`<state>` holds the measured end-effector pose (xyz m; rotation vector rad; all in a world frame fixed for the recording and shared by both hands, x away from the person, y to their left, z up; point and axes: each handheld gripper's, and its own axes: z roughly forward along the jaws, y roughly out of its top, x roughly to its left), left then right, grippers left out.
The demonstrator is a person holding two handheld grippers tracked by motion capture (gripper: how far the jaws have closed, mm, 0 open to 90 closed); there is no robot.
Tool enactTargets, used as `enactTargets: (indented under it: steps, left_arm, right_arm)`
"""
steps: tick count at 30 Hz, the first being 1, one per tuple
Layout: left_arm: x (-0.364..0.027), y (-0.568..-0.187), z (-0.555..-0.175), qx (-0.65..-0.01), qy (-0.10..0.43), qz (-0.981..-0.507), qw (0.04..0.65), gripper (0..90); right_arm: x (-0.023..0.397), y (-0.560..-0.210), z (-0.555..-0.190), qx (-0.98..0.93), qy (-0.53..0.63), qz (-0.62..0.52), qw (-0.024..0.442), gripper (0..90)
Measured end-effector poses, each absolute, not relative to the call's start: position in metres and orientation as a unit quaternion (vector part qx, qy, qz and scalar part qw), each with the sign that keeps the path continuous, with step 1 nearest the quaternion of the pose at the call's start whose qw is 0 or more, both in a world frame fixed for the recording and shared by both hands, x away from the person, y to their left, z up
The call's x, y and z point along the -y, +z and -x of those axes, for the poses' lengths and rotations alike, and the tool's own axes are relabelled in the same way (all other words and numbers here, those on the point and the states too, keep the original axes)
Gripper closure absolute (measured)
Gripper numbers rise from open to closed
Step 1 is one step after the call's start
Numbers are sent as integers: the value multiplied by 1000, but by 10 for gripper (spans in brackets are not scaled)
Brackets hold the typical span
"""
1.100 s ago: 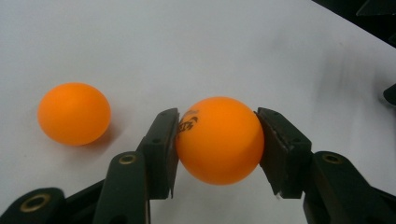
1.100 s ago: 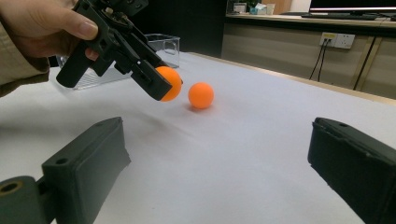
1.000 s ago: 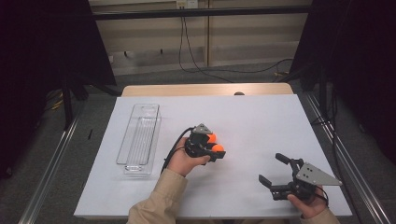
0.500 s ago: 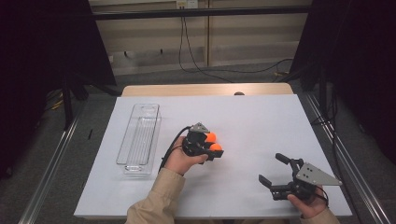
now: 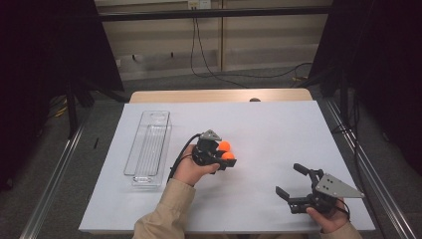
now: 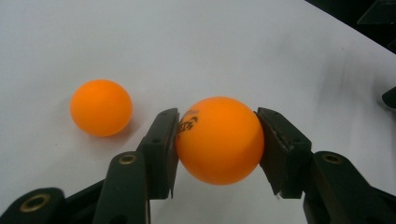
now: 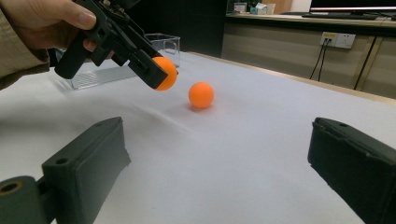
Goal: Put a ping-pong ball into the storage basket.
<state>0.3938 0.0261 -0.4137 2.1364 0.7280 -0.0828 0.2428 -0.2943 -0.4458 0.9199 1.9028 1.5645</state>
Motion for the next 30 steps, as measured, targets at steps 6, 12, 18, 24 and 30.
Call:
enactTargets:
  steps: [6, 12, 18, 24, 30]
  left_arm:
    - [-28, -413, -394, -292, -35, -855, 428, 508]
    - [-31, -410, -395, -295, -32, -854, 428, 508]
    - [-34, -409, -396, -295, -33, -853, 429, 508]
    - [-37, -407, -397, -298, -33, -851, 432, 508]
    - [-39, -406, -397, -299, -34, -852, 428, 508]
  right_arm:
    - [294, -446, -243, -700, 576, -338, 254, 37]
    - [294, -446, -243, -700, 576, -338, 254, 37]
    - [294, -446, -243, -700, 576, -338, 253, 37]
    - [294, -446, -243, -700, 576, -338, 253, 38]
    - [294, -446, -243, -700, 576, -338, 253, 37]
